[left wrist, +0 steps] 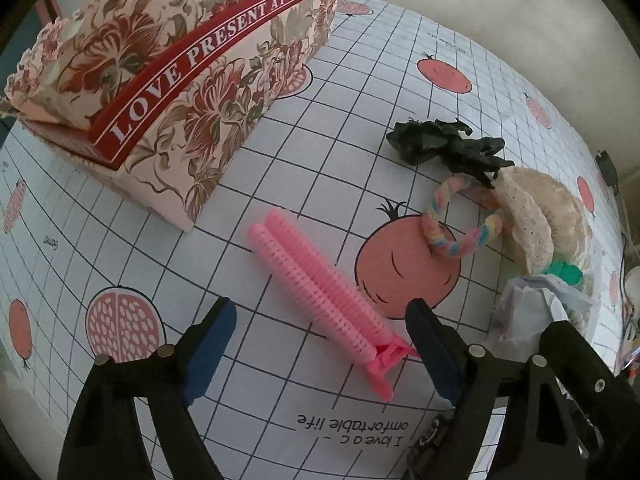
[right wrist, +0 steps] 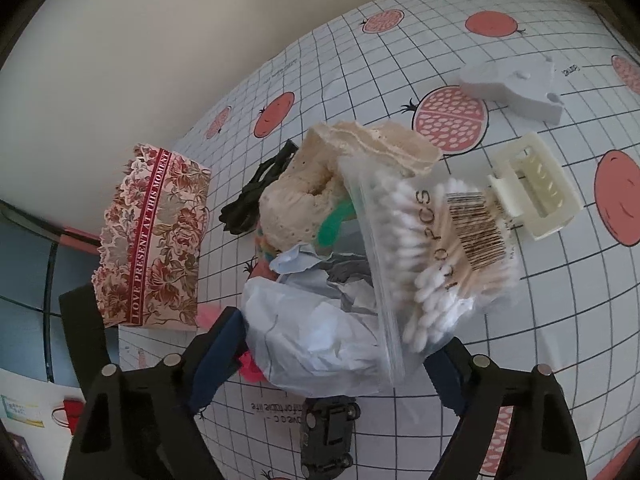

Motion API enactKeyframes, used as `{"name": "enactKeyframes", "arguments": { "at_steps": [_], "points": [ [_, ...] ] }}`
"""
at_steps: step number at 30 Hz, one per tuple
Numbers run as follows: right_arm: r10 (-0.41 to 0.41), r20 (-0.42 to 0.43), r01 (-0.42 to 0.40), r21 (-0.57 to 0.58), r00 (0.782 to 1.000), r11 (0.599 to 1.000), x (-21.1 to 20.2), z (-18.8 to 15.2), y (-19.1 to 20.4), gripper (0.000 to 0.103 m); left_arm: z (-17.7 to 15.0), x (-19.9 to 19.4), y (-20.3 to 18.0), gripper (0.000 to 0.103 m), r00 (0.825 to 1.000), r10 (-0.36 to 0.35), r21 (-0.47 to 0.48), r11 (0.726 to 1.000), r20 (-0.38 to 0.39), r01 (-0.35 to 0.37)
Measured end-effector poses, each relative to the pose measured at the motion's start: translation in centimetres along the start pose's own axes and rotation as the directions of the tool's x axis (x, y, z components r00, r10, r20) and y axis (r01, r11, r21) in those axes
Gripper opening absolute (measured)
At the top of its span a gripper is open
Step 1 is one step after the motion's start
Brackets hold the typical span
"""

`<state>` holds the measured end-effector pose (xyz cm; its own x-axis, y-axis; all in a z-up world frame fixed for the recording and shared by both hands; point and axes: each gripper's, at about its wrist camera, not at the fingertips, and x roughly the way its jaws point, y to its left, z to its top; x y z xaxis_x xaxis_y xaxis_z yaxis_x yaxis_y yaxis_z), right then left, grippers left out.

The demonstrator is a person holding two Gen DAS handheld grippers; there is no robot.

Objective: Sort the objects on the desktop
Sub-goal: 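Grasp the pink hair roller with the left tool while the right tool grasps crumpled paper, then lift the pink roller and crumpled paper and carry both over the floral box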

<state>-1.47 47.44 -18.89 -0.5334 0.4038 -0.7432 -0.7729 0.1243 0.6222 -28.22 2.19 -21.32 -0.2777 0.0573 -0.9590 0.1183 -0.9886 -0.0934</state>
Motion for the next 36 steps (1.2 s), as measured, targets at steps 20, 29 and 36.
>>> {"name": "enactKeyframes", "arguments": {
  "at_steps": [20,29,36],
  "points": [
    [0.012,0.103,-0.022,0.096,0.995,0.995,-0.3,0.4,0.4,0.081,1.9,-0.8,-0.8,0.029,0.999,0.049,0.03,0.998,0.009,-0.05],
    [0.059,0.172,-0.076,0.09,0.983,0.993,-2.1,0.7,0.6,0.08,3.8,-3.8,-2.4,0.028,0.998,0.012,0.052,0.999,0.056,-0.014],
    [0.097,0.244,-0.12,0.084,0.965,0.989,-5.0,0.8,1.1,0.08,4.4,-6.3,-3.8,0.028,0.994,-0.022,0.073,0.997,0.109,0.014]
  ]
}}
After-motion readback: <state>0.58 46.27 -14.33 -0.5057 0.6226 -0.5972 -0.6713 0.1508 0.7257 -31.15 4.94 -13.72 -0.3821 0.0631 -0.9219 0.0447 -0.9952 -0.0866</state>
